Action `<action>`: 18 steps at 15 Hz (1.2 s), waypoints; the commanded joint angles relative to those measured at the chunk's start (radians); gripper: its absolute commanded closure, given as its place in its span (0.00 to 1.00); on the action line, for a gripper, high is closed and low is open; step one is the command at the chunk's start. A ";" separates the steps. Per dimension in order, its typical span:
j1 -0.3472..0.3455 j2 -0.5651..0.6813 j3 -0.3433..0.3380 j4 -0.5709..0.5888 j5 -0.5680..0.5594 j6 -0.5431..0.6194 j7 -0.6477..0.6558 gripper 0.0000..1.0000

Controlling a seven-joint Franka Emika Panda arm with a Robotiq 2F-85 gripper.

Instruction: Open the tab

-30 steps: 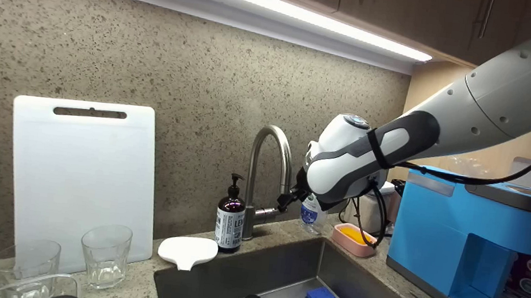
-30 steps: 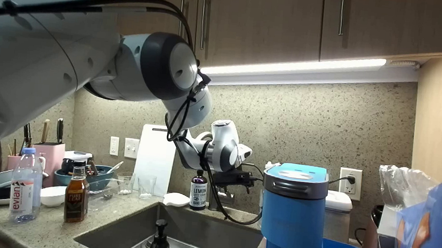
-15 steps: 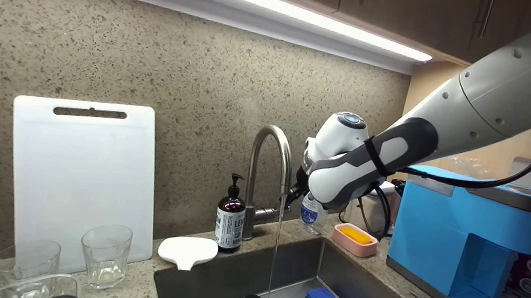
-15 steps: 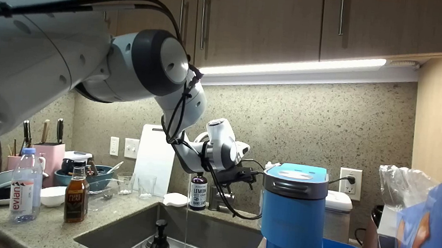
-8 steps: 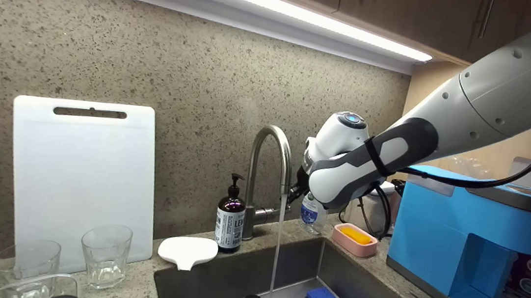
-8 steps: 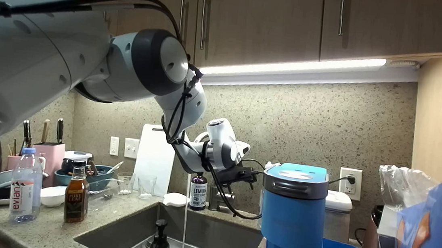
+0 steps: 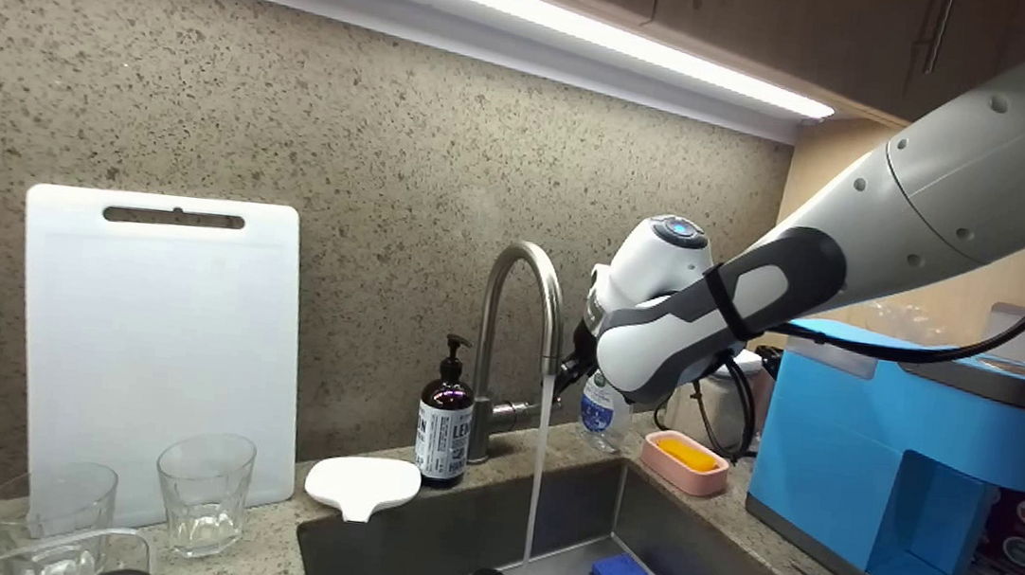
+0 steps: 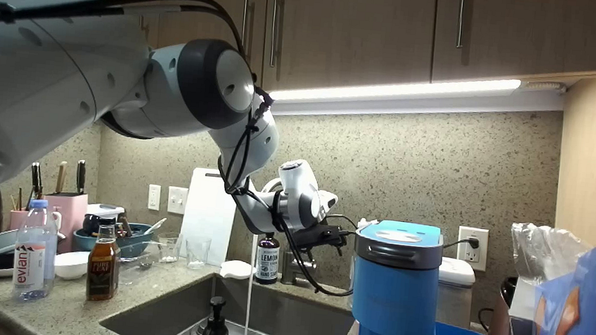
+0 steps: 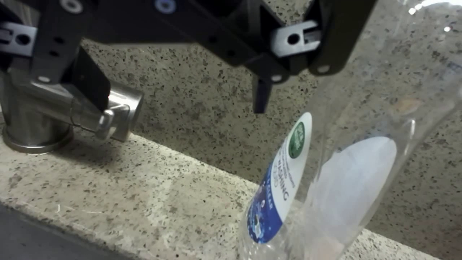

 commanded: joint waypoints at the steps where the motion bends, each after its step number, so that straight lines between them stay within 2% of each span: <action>1: -0.014 -0.002 0.015 0.002 -0.023 -0.003 0.012 0.00; 12: -0.014 -0.002 0.015 0.002 -0.023 -0.002 0.012 0.00; 18: -0.047 -0.010 0.077 -0.006 0.001 -0.014 0.000 0.00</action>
